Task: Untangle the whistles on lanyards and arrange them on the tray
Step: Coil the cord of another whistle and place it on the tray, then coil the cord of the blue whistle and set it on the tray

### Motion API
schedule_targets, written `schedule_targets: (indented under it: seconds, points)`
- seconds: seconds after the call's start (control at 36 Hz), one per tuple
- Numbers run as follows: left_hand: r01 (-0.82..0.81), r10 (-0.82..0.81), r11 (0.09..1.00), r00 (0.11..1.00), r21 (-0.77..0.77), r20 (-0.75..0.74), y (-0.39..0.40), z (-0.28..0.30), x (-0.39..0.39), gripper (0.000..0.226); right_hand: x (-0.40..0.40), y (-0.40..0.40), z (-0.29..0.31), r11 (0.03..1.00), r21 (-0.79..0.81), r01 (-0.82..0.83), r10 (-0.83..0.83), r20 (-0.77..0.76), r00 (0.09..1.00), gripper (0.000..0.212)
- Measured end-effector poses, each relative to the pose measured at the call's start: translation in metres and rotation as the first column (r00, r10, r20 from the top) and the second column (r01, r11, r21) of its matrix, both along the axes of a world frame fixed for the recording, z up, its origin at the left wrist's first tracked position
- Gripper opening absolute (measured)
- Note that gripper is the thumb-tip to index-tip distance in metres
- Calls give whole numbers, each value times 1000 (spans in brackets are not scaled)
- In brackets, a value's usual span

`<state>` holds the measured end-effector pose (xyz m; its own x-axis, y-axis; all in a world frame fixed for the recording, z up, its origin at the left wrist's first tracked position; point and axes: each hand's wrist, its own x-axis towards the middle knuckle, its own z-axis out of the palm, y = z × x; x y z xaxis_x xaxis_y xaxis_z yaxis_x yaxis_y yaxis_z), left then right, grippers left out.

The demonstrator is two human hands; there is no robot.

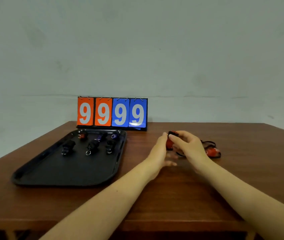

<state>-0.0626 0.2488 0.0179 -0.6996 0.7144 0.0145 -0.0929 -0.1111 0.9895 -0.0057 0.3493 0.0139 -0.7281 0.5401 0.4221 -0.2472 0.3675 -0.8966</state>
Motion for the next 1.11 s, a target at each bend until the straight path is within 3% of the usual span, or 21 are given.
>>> schedule_targets:
  seconds: [0.06, 0.11, 0.22, 0.33, 0.47, 0.61, 0.75, 0.81, 1.0, 1.11]
  points:
    - [-72, 45, 988, 981, -137, -190, -6, 3, 4, 44, 3, -4, 3, 1000, -24, 4, -4, 4, 1000, 22]
    - [-169, 65, 963, 900, -208, -430, -19, 1, 0, 48, 3, -10, 7, 998, -58, 14, -15, -7, 1000, 22]
    - [-281, 83, 935, 768, -217, -635, -69, -6, -12, 45, 3, -35, 6, 998, -65, -8, 9, 21, 1000, 24]
    - [-293, 154, 947, 770, -129, -619, -125, -2, -23, 33, 2, -70, 3, 996, -61, -72, 77, 84, 993, 23]
    - [-387, 198, 918, 631, -84, -750, -173, 17, -33, 21, -9, -107, 10, 989, -31, -144, 146, 119, 982, 21]
    - [-653, 232, 742, 459, -149, -857, -232, 19, -75, 19, -40, -149, 23, 973, -44, -226, 230, 150, 962, 21]
    - [-819, 305, 519, 446, -246, -841, -296, -13, -124, 24, -87, -190, 26, 929, -193, -315, 351, 194, 916, 24]
    - [-824, 291, 476, 476, -307, -830, -308, -24, -133, 29, -103, -201, 22, 919, -205, -336, 380, 241, 893, 24]
    - [-817, 444, 519, 511, -254, -736, -311, -26, -141, 35, -150, -250, 11, 885, -311, -346, 452, 394, 800, 25]
    - [-825, 499, 516, 509, -232, -701, -312, -29, -141, 35, -162, -265, 6, 945, -40, -324, 301, 488, 819, 34]
